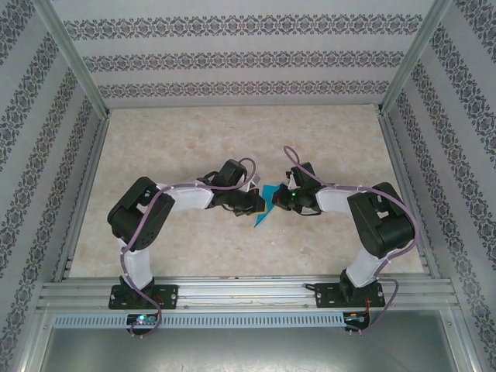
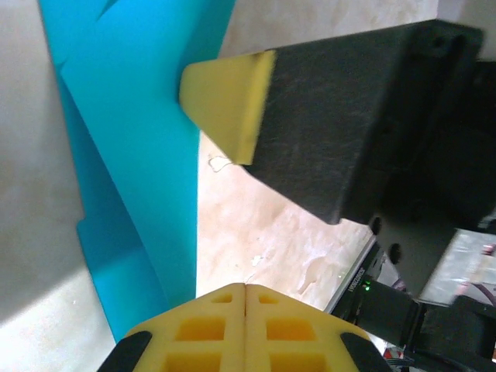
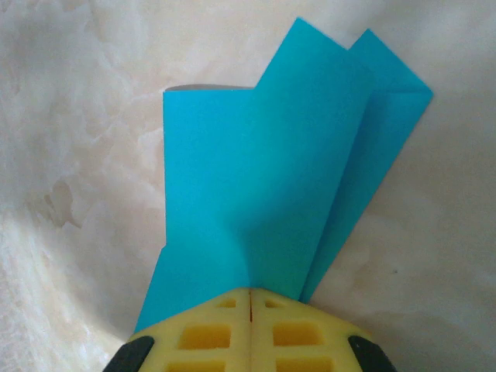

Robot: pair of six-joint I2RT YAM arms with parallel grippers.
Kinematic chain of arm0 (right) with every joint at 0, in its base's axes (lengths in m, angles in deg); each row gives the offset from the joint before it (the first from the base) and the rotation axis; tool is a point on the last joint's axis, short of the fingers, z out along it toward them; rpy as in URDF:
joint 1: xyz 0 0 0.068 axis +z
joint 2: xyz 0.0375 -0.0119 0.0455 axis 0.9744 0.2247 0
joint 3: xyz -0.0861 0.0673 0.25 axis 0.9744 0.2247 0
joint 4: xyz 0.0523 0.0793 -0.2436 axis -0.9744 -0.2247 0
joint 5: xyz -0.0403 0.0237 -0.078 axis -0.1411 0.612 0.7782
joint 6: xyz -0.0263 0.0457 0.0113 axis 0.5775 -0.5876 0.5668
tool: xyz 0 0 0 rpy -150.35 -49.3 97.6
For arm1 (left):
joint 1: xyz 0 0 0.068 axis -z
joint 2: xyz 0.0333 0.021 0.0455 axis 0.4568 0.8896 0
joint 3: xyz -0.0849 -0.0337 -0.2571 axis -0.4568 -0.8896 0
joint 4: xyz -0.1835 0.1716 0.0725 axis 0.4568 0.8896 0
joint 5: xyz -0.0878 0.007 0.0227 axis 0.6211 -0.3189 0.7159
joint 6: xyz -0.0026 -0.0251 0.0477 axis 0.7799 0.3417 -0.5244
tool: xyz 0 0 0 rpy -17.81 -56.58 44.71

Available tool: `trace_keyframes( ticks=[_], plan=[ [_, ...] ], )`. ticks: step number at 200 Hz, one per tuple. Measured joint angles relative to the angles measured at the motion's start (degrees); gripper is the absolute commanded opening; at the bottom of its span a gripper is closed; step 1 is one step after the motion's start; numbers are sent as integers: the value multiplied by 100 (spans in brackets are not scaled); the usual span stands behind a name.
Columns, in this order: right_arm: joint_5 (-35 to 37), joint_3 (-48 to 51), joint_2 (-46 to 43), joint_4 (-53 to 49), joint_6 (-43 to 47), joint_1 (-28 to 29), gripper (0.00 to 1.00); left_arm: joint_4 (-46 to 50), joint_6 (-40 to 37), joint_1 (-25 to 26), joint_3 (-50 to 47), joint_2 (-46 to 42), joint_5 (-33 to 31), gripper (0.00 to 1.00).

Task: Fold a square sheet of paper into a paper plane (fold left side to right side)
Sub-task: Fold the wing for the fifth time at the center of the table.

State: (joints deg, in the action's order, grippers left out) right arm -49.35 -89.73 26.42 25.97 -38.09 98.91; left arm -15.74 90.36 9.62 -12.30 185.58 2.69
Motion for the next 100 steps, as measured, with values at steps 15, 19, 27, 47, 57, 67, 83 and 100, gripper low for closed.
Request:
trace_keyframes(
  ticks=[15,19,27,47,57,67,83,100],
  plan=[
    [0,-7,2,-4,2,0,0,-2,17,0,0,98,42,5],
    [0,-7,2,-7,2,0,0,-2,17,2,0,118,52,5],
    [0,-7,2,-9,7,0,0,0,15,2,0,153,59,4],
    [2,-9,2,-17,22,0,0,2,13,2,0,186,55,4],
    [2,-9,2,-20,22,0,0,9,9,2,0,197,50,5],
    [0,-11,2,-20,22,0,0,9,7,2,0,214,37,4],
    [2,-11,2,-20,24,0,0,9,7,2,0,260,33,5],
    [2,-11,2,-22,33,0,0,9,7,2,0,339,33,5]
  ],
)
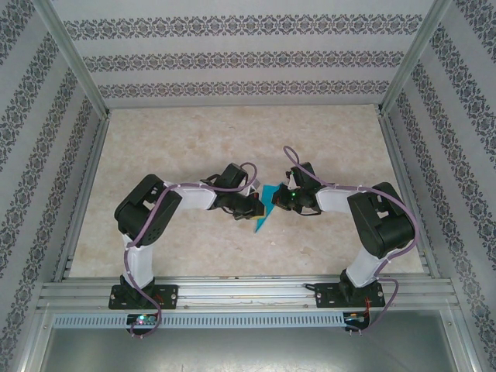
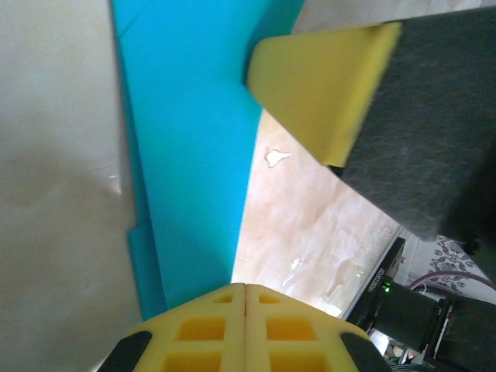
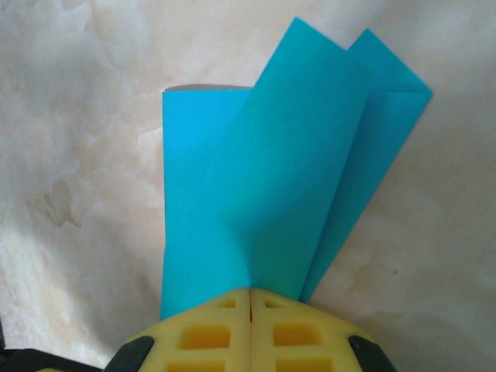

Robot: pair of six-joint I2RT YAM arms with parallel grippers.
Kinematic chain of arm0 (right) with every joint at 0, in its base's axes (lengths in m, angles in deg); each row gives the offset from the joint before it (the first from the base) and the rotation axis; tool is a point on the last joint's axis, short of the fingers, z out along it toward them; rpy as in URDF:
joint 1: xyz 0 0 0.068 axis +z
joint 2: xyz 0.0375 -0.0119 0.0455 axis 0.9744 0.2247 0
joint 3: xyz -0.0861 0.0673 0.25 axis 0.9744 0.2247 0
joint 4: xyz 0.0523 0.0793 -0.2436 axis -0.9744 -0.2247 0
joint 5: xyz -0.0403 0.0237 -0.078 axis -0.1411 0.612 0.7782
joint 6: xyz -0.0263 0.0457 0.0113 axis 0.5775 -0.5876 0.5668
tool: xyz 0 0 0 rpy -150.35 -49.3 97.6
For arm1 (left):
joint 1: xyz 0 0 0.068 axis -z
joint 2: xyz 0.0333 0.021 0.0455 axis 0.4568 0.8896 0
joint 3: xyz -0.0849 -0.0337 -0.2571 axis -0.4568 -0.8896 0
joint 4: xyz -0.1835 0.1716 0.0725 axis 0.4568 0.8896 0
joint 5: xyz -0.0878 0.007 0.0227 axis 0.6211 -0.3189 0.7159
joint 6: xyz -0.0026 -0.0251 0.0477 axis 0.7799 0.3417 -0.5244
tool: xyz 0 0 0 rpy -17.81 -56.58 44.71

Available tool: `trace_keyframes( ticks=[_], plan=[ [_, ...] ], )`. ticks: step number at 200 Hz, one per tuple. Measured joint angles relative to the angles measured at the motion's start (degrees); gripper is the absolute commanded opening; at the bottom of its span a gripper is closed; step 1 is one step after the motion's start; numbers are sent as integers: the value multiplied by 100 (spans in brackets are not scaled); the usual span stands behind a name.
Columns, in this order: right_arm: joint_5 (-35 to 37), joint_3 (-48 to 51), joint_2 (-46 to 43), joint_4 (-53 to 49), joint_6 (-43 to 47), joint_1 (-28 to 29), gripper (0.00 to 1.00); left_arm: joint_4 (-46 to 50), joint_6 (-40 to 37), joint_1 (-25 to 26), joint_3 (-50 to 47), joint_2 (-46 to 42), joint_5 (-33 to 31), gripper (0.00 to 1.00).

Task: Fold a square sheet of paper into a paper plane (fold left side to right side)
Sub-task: Fold the wing for the fifth time at the center of the table.

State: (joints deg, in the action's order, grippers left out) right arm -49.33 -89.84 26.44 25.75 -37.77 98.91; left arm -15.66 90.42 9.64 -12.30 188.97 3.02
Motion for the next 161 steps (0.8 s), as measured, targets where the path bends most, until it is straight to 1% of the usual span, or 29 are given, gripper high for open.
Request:
trace_keyframes(
  ticks=[107,161],
  plan=[
    [0,-74,11,-129,4,2,0,-109,0,37,-28,195,-39,4],
    [2,-181,-7,-378,33,2,0,-157,-87,55,-66,197,-92,2]
  ],
)
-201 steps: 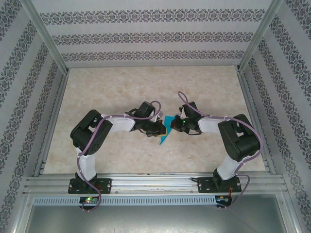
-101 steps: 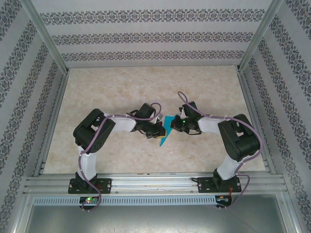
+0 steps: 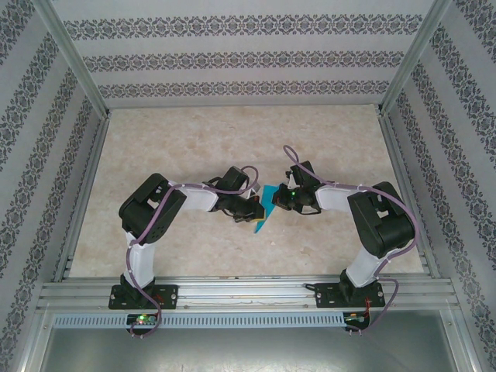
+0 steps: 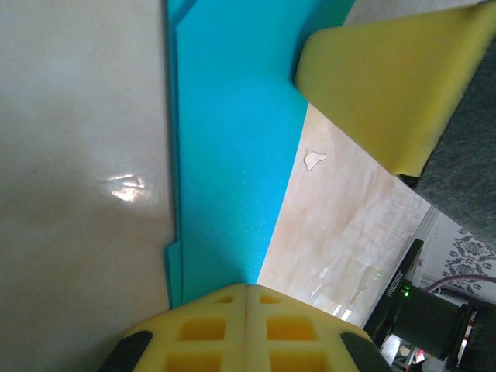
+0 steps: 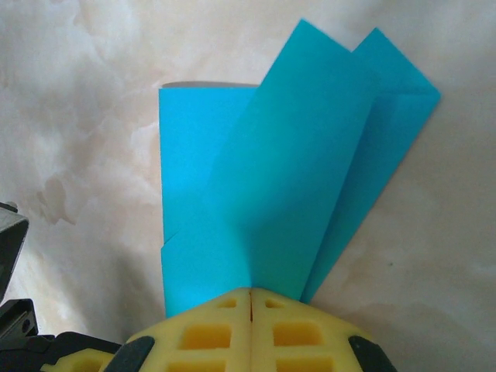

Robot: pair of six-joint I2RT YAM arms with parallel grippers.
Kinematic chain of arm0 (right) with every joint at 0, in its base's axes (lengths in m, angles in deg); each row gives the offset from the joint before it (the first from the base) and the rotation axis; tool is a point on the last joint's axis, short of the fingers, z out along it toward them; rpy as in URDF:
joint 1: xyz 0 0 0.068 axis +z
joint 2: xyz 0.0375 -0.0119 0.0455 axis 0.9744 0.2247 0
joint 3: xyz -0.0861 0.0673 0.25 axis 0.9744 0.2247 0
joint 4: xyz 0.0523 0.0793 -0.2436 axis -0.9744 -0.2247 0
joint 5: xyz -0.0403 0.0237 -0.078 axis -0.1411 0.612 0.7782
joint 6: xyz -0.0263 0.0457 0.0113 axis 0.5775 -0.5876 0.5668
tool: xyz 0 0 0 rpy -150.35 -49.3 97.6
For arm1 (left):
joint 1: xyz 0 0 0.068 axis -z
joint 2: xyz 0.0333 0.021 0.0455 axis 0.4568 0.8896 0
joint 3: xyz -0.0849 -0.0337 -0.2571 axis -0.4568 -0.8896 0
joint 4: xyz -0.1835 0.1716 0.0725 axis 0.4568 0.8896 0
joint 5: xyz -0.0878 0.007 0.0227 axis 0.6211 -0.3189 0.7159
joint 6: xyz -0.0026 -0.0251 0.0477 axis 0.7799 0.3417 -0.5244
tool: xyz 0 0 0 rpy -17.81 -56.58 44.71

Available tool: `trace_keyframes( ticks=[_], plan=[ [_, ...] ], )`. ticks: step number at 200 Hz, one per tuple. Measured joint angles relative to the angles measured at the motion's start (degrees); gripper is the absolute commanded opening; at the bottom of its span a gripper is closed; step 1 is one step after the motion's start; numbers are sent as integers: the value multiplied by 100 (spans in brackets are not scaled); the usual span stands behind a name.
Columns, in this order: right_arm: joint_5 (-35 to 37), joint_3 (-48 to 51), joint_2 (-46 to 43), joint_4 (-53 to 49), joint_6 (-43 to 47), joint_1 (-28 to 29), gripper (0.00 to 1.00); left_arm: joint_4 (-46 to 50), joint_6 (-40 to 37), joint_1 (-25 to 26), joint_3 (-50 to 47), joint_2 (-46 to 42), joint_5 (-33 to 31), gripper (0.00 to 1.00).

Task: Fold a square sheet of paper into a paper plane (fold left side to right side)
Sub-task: Fold the wing for the fifth time at the center of the table.

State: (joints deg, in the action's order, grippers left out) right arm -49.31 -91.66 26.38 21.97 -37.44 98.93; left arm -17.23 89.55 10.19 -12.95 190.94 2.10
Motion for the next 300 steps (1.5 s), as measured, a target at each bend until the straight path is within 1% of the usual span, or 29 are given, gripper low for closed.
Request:
trace_keyframes(
  ticks=[36,80,108,147,181,210,239,261,283,300],
  plan=[
    [-50,-83,-251,-313,149,-7,0,11,-87,15,0,-9,-57,0],
    [-225,-50,-894,-116,190,-120,0,216,-260,92,85,-37,-264,0],
    [-284,297,-1167,173,186,-114,0,459,-387,160,221,-37,-444,0],
    [-282,800,-1353,319,188,-114,0,621,-496,208,313,-37,-592,0],
    [-262,1003,-1543,387,190,-114,0,710,-516,236,354,-44,-667,0],
    [-262,1082,-1637,446,190,-116,7,719,-516,247,354,-57,-710,0],
    [-267,1176,-1690,575,138,-116,9,728,-509,278,354,-72,-776,0],
    [-282,1241,-1700,684,57,-114,7,721,-483,291,337,-87,-811,0],
    [-308,1263,-1698,791,-50,-103,0,691,-420,319,299,-116,-898,0],
    [-328,1266,-1657,922,-96,-42,0,660,-374,348,271,-140,-964,0]
  ],
)
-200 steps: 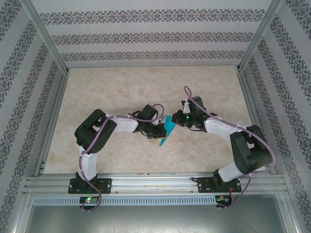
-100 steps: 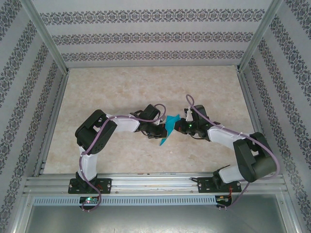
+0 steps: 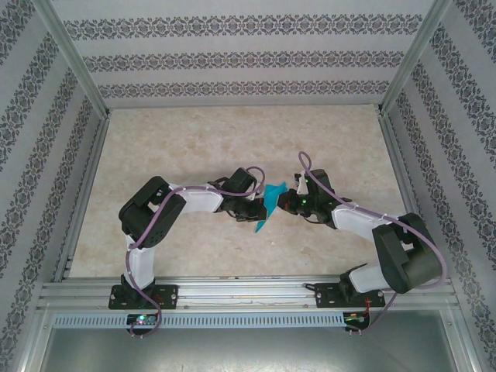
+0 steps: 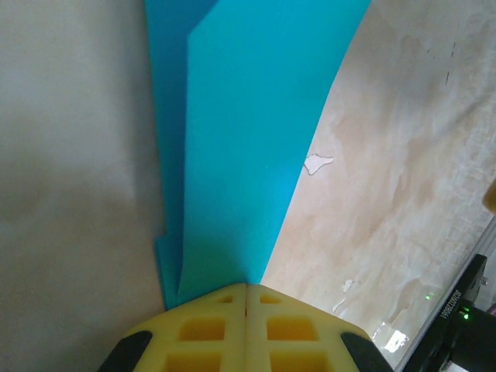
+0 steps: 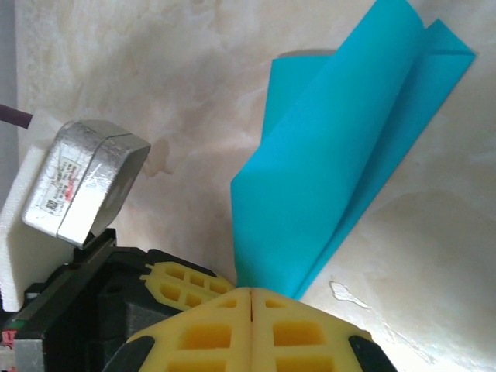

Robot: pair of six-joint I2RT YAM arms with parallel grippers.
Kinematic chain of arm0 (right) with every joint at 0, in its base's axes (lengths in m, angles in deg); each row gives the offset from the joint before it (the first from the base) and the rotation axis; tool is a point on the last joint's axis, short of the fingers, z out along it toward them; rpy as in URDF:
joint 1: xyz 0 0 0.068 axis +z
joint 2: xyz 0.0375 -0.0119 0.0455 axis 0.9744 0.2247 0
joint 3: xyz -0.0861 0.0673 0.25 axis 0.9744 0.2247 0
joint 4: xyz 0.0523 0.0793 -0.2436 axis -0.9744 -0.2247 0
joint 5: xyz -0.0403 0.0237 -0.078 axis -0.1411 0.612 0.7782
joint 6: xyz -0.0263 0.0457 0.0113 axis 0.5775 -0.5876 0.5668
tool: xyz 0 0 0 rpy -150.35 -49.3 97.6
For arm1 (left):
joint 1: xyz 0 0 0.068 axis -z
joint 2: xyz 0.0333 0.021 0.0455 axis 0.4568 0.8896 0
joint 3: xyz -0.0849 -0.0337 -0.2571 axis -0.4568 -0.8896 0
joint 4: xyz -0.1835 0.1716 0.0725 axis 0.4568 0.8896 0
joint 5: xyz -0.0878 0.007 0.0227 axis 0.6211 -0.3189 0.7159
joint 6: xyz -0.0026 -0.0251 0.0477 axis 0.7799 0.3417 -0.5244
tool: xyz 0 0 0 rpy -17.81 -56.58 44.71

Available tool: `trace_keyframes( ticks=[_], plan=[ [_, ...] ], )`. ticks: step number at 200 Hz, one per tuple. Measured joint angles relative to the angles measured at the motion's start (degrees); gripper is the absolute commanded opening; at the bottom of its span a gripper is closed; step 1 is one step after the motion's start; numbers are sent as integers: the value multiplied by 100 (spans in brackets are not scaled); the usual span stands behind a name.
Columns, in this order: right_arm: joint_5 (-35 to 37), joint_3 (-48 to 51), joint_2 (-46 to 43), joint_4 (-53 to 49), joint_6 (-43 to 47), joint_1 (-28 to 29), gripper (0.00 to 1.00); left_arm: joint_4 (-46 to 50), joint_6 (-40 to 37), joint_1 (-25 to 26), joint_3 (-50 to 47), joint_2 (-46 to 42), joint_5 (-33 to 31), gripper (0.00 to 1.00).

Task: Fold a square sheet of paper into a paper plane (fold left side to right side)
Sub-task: Fold the wing for the fifth time at the center of the table.

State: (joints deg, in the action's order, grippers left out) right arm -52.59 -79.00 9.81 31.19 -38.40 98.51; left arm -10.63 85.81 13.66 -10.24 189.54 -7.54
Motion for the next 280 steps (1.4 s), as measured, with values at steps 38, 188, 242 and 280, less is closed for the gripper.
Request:
trace_keyframes(
  ticks=[38,188,242,280],
  plan=[
    [0,0,205,219,-131,122,0,-13,83,33,-11,-20,-90,0],
    [2,-304,1241,555,-243,352,0,-7,87,42,-7,-24,-127,0],
    [63,-302,1344,575,-232,352,0,33,87,50,9,-24,-151,0],
    [129,-302,1379,575,-101,352,0,199,87,103,98,-24,-289,0]
  ],
)
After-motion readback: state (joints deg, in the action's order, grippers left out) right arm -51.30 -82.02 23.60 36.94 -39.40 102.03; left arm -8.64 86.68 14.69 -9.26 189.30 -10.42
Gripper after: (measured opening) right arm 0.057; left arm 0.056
